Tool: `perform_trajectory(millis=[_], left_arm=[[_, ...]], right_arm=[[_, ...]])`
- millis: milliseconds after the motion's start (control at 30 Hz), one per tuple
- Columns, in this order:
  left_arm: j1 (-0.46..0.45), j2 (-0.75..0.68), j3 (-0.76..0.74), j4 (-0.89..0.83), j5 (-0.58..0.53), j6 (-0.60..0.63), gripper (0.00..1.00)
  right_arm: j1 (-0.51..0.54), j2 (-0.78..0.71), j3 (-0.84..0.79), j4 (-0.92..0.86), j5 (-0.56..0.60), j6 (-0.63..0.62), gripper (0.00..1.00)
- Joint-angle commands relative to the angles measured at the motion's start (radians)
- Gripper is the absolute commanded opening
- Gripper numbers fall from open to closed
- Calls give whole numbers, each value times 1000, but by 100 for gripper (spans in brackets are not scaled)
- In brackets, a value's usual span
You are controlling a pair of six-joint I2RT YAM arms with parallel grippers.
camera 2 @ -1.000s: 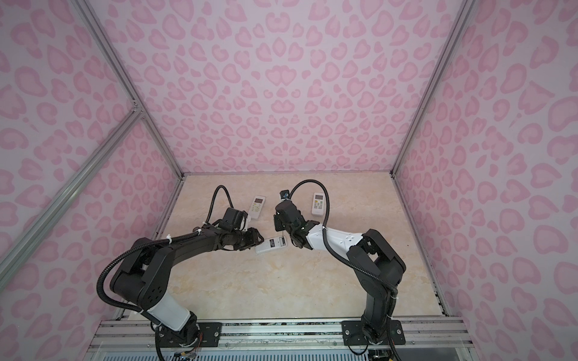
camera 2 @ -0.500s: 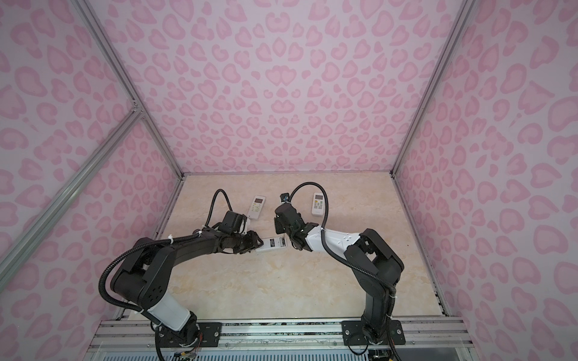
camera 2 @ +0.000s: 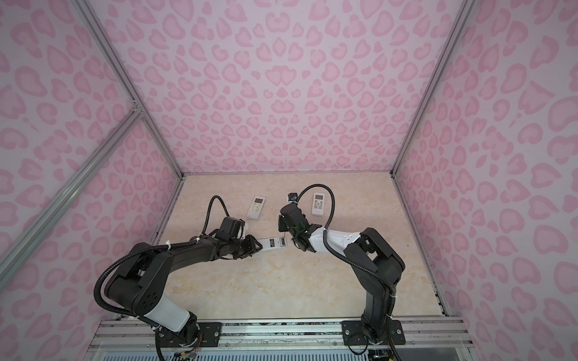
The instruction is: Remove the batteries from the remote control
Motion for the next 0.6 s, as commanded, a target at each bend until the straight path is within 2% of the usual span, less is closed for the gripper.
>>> perform_trajectory(millis=[0,567], left_arm=[[-1,-9,-6,-19,-3,-4,39],[-1,-7,-13,-15,-19,14,37]], right_arm=[[-9,11,-17,24,-37,46,0],[-52,8,-63,86,-115,116,0]])
